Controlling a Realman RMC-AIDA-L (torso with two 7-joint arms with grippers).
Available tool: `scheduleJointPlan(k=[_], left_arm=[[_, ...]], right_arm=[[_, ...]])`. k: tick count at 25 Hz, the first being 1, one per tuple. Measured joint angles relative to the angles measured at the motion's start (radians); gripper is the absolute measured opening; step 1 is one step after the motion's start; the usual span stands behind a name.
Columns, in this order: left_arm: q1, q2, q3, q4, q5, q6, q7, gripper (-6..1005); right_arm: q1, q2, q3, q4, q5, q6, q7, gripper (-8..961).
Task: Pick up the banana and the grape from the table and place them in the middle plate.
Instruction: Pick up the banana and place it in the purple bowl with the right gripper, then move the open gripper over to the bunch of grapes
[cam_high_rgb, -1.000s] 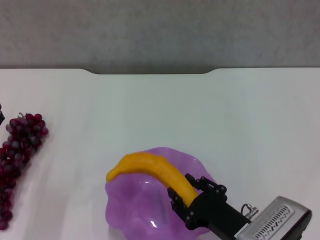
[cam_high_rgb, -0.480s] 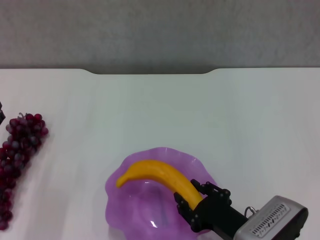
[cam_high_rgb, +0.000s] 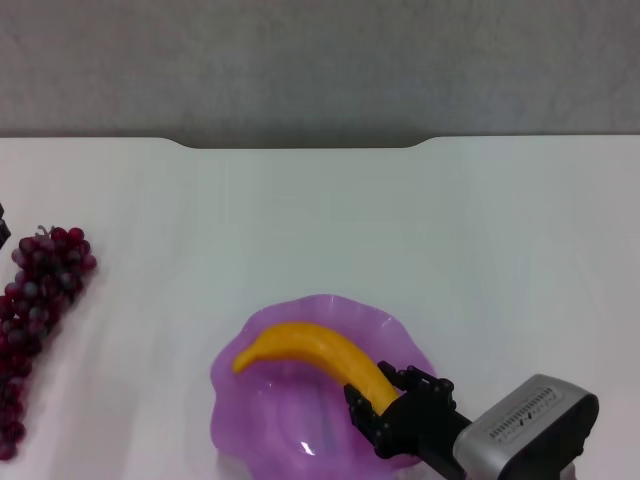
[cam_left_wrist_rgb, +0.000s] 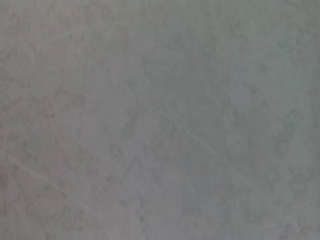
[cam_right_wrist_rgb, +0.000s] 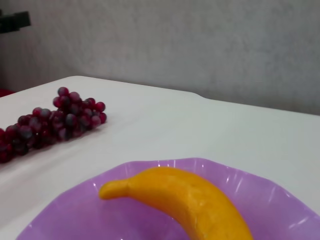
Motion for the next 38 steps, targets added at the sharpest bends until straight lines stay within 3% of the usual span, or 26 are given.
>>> scheduleJointPlan(k=[18,28,38], left_arm=[[0.003,-0.001,-0.004,0.001,0.000,0.012,0.000,891],[0.001,-0.002,-0.005,0.000,0.000,0.010,0.000,890],[0.001,-0.002,-0.004,0.000,0.000,0.004,0.000,890]], right_arm=[[0.020,-0.019,-0.001,-0.041,0.009,-0.028,-0.003,540],[0.047,-0.020,0.003,-0.020,0.008,-0.026,-0.019,666],[0.095,-0.047,0.025,-0.006,0.009,0.008,-0.042,676]])
